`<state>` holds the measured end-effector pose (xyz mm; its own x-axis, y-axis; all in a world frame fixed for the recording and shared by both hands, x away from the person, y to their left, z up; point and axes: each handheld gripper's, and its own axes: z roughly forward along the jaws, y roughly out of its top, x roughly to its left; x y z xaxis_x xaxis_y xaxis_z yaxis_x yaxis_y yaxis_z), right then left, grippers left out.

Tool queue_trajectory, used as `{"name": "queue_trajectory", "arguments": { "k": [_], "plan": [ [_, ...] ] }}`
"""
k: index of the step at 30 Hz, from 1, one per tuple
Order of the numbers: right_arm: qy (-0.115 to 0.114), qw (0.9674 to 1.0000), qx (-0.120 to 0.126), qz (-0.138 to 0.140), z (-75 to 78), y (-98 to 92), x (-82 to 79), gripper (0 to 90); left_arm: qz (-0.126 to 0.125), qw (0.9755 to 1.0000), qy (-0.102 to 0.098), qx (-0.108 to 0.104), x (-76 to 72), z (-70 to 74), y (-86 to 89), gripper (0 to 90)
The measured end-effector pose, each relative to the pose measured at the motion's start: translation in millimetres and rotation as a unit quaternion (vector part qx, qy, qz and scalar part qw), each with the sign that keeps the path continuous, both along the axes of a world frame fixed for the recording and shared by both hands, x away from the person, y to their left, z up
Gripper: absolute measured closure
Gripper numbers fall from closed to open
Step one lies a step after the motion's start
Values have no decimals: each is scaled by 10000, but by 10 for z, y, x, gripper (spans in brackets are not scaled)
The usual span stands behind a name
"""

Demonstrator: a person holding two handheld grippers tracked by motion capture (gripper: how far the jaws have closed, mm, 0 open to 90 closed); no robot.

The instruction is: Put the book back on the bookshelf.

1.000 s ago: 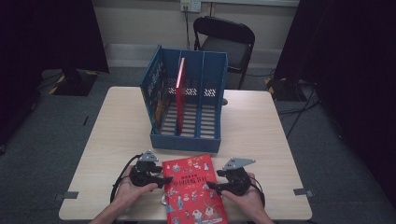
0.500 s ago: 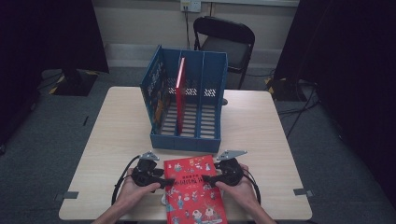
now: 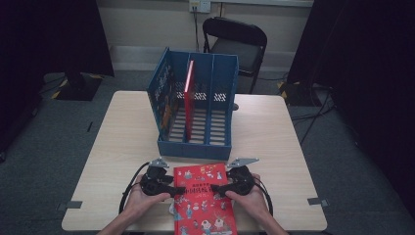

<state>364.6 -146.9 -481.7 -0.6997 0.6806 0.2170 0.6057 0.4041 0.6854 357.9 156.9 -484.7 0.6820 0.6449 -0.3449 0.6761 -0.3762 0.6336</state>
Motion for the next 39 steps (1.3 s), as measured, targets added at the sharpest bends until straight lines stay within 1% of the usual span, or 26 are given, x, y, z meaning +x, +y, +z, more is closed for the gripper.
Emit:
{"name": "queue_trajectory", "arguments": {
  "k": [2,4,7,8,11,14,15,16,17,18,21,23,24,27,30,32,35,39],
  "plan": [
    [-70,10000,8,-33,18,-6,-11,200,-6,10000,-25,-32,-4,-6,8,264],
    [-147,9999,59,-62,45,-23,-18,236,-5,10000,13,-94,-1,-8,20,263],
    [-338,9993,150,-80,106,-39,-44,274,4,9998,50,-172,9,-15,36,262],
    [-434,9988,180,-101,137,-41,-57,287,10,9998,60,-186,10,-15,38,261],
    [-533,9983,243,-77,181,-41,-64,301,17,9997,83,-228,17,-17,43,257],
    [-490,9980,390,21,205,-28,-33,311,25,9995,131,-303,28,-22,53,252],
    [-464,9976,495,132,218,-15,-24,325,6,9992,182,-344,36,-22,65,251],
    [-491,9969,582,220,235,-3,-23,335,20,9992,181,-361,38,-25,69,250],
    [-532,9967,559,232,256,10,-26,333,19,9992,183,-365,39,-25,70,251],
    [-510,9971,506,269,266,15,-16,331,24,9992,175,-368,37,-25,64,251],
    [-252,9977,512,375,255,6,49,332,-31,9994,151,-316,43,-23,65,246],
    [-164,9979,493,388,234,11,71,332,-9,9995,128,-293,40,-22,55,244],
    [-167,9979,479,411,229,5,73,334,-12,9995,122,-290,39,-21,52,243],
    [-299,9973,457,489,251,-1,49,340,-26,9993,157,-349,47,-26,56,236],
    [-401,9963,492,572,278,-14,34,355,-35,9988,217,-428,45,-33,38,202],
    [-456,9960,479,596,289,-21,20,361,-20,9988,217,-439,47,-35,30,182],
    [-443,9959,475,624,303,-42,7,373,-5,9984,246,-503,54,-40,26,185],
    [-428,9958,438,679,310,-72,-13,380,-35,9983,253,-522,54,-43,12,190]
  ]
}}
